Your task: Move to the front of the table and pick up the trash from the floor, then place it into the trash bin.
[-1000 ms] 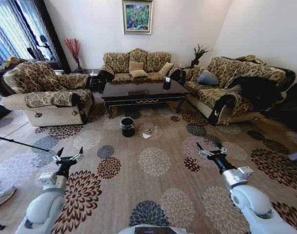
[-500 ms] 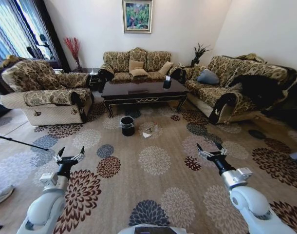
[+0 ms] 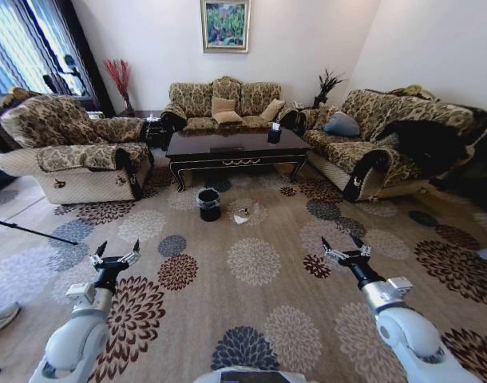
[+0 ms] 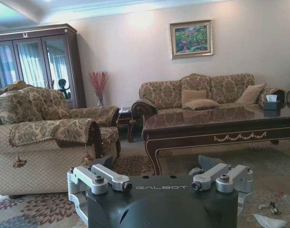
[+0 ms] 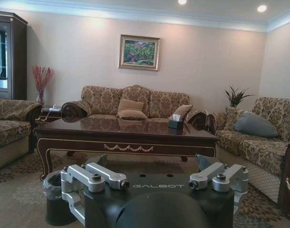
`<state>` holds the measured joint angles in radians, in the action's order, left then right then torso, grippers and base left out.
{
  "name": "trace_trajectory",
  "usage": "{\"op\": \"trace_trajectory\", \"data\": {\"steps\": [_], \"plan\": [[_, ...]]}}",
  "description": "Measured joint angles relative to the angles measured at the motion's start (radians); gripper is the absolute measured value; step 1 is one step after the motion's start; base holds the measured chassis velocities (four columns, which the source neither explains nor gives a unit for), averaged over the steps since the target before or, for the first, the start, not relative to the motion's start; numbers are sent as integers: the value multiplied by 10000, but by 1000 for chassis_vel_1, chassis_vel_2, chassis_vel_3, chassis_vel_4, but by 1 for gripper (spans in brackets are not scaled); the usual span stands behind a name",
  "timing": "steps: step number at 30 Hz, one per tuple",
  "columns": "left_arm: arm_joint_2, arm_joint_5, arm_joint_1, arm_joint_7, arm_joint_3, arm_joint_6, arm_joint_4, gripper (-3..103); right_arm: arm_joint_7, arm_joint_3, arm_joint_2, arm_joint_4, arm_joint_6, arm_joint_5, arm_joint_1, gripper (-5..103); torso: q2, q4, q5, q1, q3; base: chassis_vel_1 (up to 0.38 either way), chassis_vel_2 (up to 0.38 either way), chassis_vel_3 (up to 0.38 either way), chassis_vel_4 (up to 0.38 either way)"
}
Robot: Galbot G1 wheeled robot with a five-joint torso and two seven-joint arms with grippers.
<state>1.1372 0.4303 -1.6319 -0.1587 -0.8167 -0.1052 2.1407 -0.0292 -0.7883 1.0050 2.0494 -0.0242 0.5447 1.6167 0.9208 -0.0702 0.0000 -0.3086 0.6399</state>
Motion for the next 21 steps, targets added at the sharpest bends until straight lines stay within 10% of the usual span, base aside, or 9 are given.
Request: {"op": "trace_trajectory", "data": {"steps": [21], "plan": [[92, 373, -8, -195, -336, -366, 265, 100, -111, 416, 275, -4, -172, -439, 228, 100, -987, -2, -1, 429, -556, 0, 0, 0, 0]]}}
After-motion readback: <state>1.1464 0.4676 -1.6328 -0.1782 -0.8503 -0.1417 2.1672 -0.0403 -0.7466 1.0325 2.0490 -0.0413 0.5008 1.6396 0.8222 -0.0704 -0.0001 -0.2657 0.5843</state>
